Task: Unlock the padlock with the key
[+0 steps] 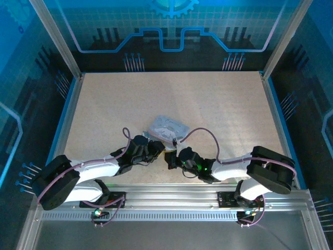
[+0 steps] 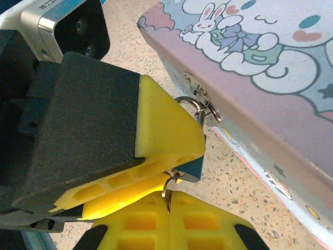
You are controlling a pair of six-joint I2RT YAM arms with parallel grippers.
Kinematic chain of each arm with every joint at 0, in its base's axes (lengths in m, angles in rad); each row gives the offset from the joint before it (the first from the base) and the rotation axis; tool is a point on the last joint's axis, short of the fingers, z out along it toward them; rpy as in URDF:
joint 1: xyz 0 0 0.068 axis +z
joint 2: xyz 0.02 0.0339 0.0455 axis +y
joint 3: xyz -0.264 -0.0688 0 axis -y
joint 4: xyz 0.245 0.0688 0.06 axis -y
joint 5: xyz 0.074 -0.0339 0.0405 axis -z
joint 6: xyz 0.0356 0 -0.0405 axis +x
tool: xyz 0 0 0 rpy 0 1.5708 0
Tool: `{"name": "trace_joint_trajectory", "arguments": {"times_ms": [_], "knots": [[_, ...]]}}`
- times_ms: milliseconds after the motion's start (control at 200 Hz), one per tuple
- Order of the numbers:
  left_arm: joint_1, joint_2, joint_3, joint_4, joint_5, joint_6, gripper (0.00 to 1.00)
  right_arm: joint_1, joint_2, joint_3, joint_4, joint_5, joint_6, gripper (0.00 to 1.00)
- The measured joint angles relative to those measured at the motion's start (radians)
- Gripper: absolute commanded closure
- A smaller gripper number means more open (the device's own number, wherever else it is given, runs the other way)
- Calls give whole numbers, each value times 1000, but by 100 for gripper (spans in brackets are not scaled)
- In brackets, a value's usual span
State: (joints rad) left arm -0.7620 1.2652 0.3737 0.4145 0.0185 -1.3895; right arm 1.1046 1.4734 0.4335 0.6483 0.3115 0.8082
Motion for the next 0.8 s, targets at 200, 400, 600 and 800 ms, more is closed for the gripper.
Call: {"name": "trace_joint_trajectory", "arguments": {"times_ms": [200, 400, 600, 800], "knots": [[-2, -3, 0, -26, 0, 2, 69, -10, 16, 0, -8, -2, 32, 100], [-2, -58, 0, -77, -8, 11, 65, -21, 29, 0, -11, -3, 70, 100], [-2, -127, 0, -152, -45, 36, 61, -28, 29, -15, 5, -7, 134, 100], [-2, -186, 0, -245, -85, 66, 58, -51, 36, -55, 19, -29, 225, 100]]}}
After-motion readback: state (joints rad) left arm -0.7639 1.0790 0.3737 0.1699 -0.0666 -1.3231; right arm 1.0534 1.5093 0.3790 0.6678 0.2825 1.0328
